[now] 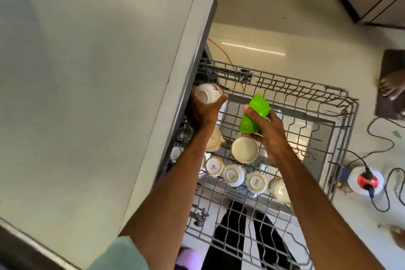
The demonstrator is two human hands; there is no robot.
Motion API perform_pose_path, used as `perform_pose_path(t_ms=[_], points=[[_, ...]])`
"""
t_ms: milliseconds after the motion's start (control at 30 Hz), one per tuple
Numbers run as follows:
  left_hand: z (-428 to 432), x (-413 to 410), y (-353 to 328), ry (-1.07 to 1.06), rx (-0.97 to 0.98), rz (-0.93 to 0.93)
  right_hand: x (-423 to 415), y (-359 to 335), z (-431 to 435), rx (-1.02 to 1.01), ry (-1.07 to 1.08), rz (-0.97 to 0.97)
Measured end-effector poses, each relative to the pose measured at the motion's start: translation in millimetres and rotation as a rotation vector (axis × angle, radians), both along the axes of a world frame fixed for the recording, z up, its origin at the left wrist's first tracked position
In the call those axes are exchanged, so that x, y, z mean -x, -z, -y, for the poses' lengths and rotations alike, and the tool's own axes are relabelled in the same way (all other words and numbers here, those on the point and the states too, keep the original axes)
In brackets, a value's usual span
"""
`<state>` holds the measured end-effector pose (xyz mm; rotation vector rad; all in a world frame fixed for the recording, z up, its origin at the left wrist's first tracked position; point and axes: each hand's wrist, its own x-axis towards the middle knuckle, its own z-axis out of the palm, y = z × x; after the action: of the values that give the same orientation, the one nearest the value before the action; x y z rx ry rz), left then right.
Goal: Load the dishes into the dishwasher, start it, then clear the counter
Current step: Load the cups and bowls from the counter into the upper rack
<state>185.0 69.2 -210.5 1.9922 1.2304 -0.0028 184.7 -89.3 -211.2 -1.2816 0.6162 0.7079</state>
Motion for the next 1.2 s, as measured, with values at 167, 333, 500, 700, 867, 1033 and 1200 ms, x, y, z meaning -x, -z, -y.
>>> perform_pose_path(t_ms=[167, 333, 500, 700, 867, 1033, 1200], points=[[-9.8, -3.2, 46.8, 0.092, -0.109, -0.095, 3.6, 13.7, 6.1, 0.017, -0.009, 0.016], [-13.6, -4.0, 69.9, 0.142, -0.113, -0.193, 7.3, 19.8, 15.4, 0.102, -0.073, 0.045], [-19.7, -4.5, 74.6, 0.17, -0.129, -0.18, -1.9, 23.8, 18.2, 0.213, -0.165, 0.131], [-19.9, -1.6, 71.0, 0.177, -0.14, -0.133, -26.0, 44.3, -5.7, 0.64, -0.422, 0.436], [-14.8, 5.6, 68.6, 0.139, -0.212, -0.082, -28.2, 67.6, -31.7, 0.923, -0.799, 0.743], [-9.1, 11.7, 64.0, 0.145, -0.194, -0.083, -32.0, 93.0, -41.1, 1.111, -1.051, 0.808], [-6.1, 16.2, 62.1, 0.155, -0.166, -0.078, -35.4, 98.4, -42.8, 1.113, -1.093, 0.786]])
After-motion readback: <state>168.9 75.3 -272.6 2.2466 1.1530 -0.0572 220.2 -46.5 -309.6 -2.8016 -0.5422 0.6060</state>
